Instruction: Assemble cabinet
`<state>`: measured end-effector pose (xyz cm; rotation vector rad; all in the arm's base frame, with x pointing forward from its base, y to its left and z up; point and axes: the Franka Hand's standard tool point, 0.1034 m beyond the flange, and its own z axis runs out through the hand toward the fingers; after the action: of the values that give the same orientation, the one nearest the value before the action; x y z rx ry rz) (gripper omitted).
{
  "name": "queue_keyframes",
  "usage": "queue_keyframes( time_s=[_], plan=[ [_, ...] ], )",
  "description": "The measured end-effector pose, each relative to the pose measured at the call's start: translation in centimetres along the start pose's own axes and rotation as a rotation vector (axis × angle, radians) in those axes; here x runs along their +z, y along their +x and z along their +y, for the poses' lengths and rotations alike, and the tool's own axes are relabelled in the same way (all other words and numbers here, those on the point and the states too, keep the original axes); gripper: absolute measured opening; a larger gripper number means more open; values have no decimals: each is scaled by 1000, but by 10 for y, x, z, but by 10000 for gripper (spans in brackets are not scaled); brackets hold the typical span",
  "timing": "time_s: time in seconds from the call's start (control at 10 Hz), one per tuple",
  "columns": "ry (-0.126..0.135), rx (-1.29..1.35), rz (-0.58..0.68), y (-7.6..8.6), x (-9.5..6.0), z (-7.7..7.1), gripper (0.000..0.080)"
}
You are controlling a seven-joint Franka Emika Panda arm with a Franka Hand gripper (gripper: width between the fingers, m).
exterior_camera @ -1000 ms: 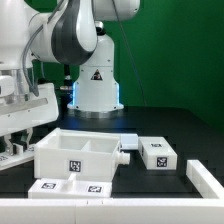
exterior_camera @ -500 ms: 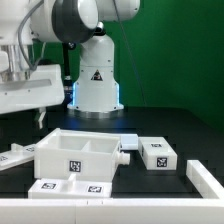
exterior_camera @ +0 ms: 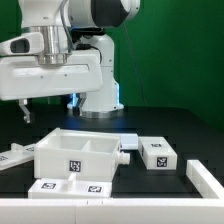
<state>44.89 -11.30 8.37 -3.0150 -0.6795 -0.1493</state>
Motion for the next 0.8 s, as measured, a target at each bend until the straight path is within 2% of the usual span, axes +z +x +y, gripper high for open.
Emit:
queue_keyframes(
  time_s=[0.8],
  plan=[
    [0, 0, 0, 0, 0, 0, 797]
  ],
)
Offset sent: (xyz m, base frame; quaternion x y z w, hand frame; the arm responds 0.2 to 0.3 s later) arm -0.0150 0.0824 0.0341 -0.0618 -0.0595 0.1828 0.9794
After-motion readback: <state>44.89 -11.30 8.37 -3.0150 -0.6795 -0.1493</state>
